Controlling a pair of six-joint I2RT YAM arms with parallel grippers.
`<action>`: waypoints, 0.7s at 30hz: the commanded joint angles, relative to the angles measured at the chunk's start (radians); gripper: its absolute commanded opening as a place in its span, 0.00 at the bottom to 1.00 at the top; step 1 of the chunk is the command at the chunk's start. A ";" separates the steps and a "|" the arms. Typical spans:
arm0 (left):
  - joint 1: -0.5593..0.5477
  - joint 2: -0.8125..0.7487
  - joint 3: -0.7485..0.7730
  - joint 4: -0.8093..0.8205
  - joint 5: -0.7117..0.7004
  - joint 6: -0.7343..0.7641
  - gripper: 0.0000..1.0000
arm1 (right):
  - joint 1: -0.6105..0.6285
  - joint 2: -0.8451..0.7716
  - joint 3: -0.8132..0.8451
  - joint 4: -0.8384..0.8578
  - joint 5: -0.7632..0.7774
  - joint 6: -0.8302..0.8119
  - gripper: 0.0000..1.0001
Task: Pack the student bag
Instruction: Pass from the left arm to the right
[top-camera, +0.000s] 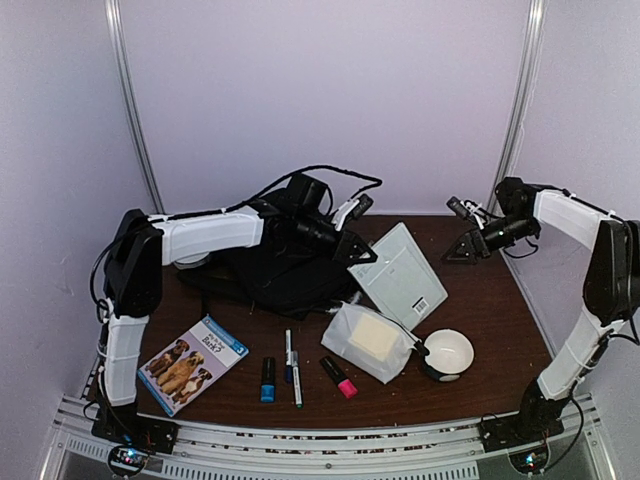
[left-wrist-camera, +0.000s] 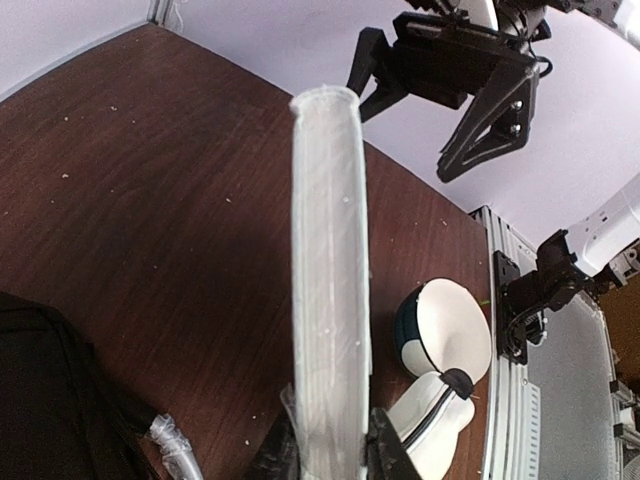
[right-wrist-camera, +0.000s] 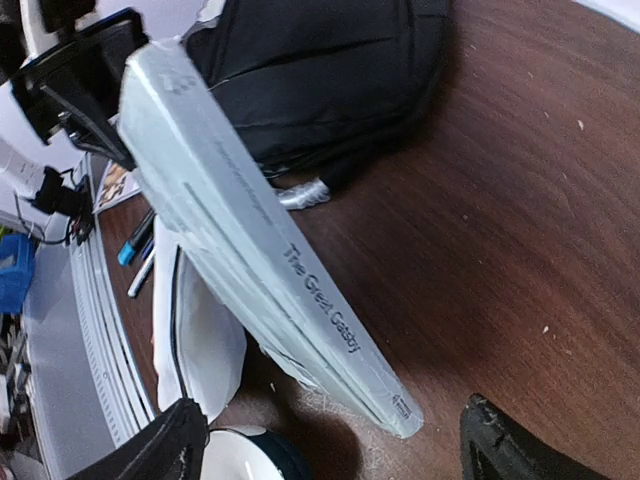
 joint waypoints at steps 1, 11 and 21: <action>-0.005 -0.091 -0.016 0.130 0.051 0.108 0.00 | 0.000 -0.016 0.060 -0.166 -0.129 -0.287 0.83; 0.002 -0.098 -0.029 0.224 0.073 0.099 0.00 | 0.111 -0.005 0.087 -0.009 -0.073 -0.272 0.83; 0.007 -0.094 -0.032 0.324 0.108 0.068 0.00 | 0.165 0.086 0.181 0.065 -0.088 -0.147 0.83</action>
